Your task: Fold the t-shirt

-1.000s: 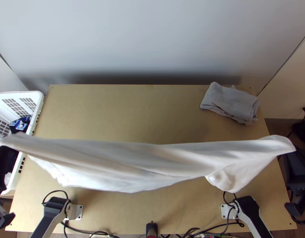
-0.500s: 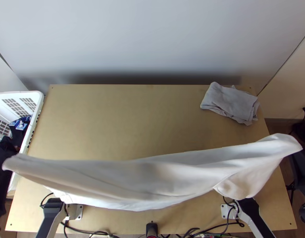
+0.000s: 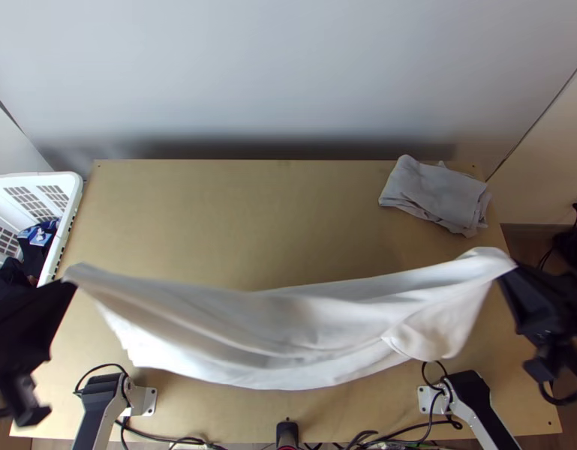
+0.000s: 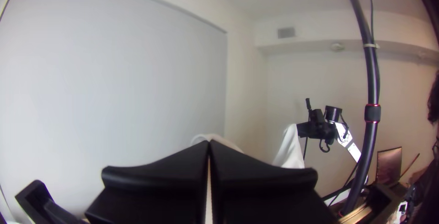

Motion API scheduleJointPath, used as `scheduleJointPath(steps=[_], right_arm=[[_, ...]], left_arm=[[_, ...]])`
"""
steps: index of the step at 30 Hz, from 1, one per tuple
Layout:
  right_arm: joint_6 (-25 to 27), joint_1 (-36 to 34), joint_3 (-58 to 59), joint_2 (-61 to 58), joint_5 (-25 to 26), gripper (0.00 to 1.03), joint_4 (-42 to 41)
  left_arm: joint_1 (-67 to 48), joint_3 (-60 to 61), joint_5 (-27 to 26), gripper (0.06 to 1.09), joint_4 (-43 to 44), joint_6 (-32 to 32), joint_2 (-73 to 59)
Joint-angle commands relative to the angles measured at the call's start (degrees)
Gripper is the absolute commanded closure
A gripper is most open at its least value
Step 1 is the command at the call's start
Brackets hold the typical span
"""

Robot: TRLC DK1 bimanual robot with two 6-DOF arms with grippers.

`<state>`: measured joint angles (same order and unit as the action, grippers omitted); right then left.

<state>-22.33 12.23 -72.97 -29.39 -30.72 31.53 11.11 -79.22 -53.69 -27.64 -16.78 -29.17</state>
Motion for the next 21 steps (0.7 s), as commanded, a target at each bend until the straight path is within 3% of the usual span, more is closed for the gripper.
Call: scheduleJointPath(steps=[1,12,21], right_arm=[[-0.3,-0.1,9.3,0.8,0.2,1.00,-1.3],[1.1,1.0,19.0,-5.8,0.7,1.00,-6.8],[6.2,-0.8,25.2,-19.0,1.7,1.00,-14.7]], left_arm=[[0.4,8.8,-1.1,1.05,1.0,0.0,-1.3],[2.6,25.4,-0.1,1.05,8.3,8.2,-9.0],[2.2,33.2,6.4,1.05,19.6,15.5,-23.9]])
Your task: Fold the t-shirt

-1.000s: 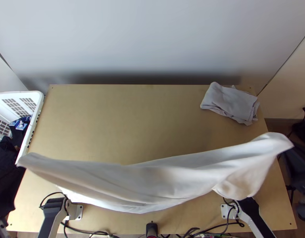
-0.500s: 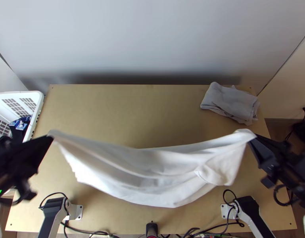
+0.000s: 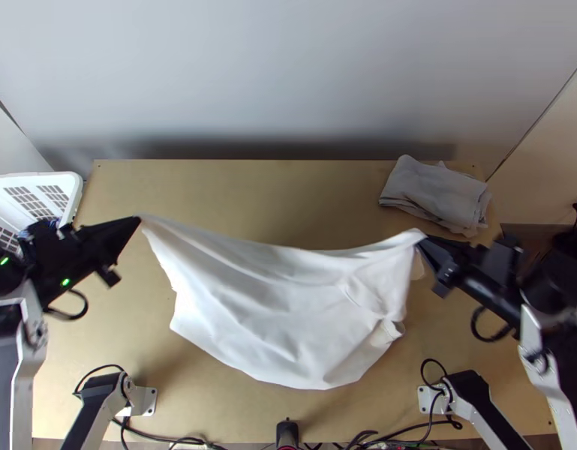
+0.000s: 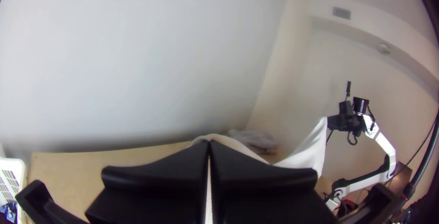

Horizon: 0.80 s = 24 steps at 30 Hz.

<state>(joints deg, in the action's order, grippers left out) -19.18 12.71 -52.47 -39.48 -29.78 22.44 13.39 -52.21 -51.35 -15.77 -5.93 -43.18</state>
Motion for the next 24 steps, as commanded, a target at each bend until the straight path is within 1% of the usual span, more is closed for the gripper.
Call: scheduleJointPath(steps=[1,3,4,8,12,18,21,24], right_arm=[[3.6,-1.6,4.9,-10.9,1.0,1.00,-7.0],[4.9,-1.9,5.3,-15.3,1.7,1.00,-10.0],[6.3,-2.3,5.3,-17.6,1.9,1.00,-10.8],[8.8,-5.2,5.1,-27.9,2.1,1.00,-16.5],[11.2,-6.2,4.0,-34.6,3.2,1.00,-20.6],[11.9,-7.0,1.4,-40.4,3.8,1.00,-23.1],[12.2,-7.6,0.1,-42.7,3.9,1.00,-23.9],[12.9,-8.1,-1.5,-45.2,3.9,1.00,-24.2]], left_arm=[[-0.4,6.4,4.4,1.05,9.3,5.1,-12.3],[-0.4,6.5,6.4,1.05,11.1,6.8,-16.6],[-0.6,6.5,7.2,1.05,12.8,7.0,-18.8],[-3.2,5.8,11.8,1.05,17.1,7.6,-26.9],[-6.4,4.6,15.7,1.05,19.7,9.4,-33.2],[-7.3,0.0,17.6,1.05,20.5,10.3,-43.4],[-8.0,-2.6,20.3,1.05,20.9,11.7,-47.3],[-7.9,-5.5,21.5,1.05,20.9,11.9,-51.6]])
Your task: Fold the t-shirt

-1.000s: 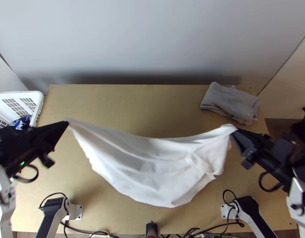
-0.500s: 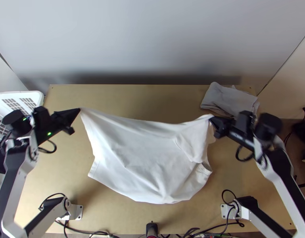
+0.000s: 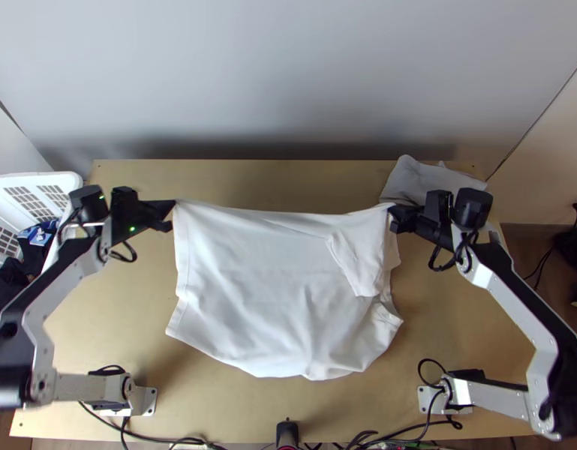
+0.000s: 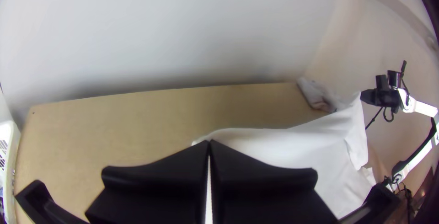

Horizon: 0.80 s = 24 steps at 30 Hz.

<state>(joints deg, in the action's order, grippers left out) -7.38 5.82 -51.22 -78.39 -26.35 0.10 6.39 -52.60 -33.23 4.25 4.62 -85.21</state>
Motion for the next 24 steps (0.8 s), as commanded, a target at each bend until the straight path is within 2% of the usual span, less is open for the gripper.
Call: scheduleJointPath(steps=[1,15,24], right_arm=[[1.3,-1.4,-3.4,-7.1,0.5,1.00,-1.9],[2.5,-2.9,-10.4,-18.6,2.4,1.00,-4.6],[2.7,-1.9,-13.2,-22.8,3.1,1.00,-5.8]], left_arm=[[-0.9,-5.8,3.6,1.05,0.8,1.4,-10.5],[-2.4,-15.5,6.7,1.05,0.1,2.7,-21.5],[-3.3,-18.8,7.0,1.05,-1.0,3.5,-23.6]])
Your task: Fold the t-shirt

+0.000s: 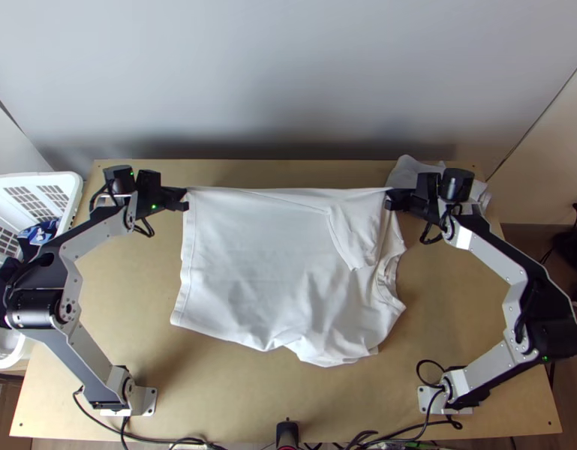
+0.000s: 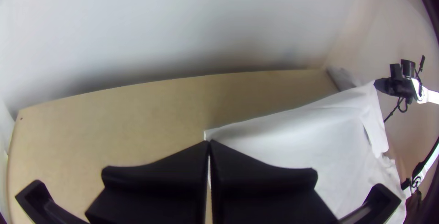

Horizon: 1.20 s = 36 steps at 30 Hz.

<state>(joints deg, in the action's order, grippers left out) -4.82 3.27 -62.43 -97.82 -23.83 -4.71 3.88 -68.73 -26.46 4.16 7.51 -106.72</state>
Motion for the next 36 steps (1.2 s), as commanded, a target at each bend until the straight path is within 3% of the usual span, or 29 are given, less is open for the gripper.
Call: scheduleJointPath(steps=[1,24,36], right_arm=[[0.2,0.9,-2.2,-3.9,0.8,1.00,-1.3],[1.8,1.7,-13.6,-17.8,5.0,1.00,-1.9],[2.6,1.3,-17.8,-21.9,6.3,1.00,-1.8]], left_arm=[[-1.1,-3.0,0.4,1.05,-1.1,0.6,-2.4],[-1.9,-10.5,1.5,1.05,-7.6,3.8,-4.9],[-1.9,-16.2,5.6,1.05,-12.2,6.9,-11.1]])
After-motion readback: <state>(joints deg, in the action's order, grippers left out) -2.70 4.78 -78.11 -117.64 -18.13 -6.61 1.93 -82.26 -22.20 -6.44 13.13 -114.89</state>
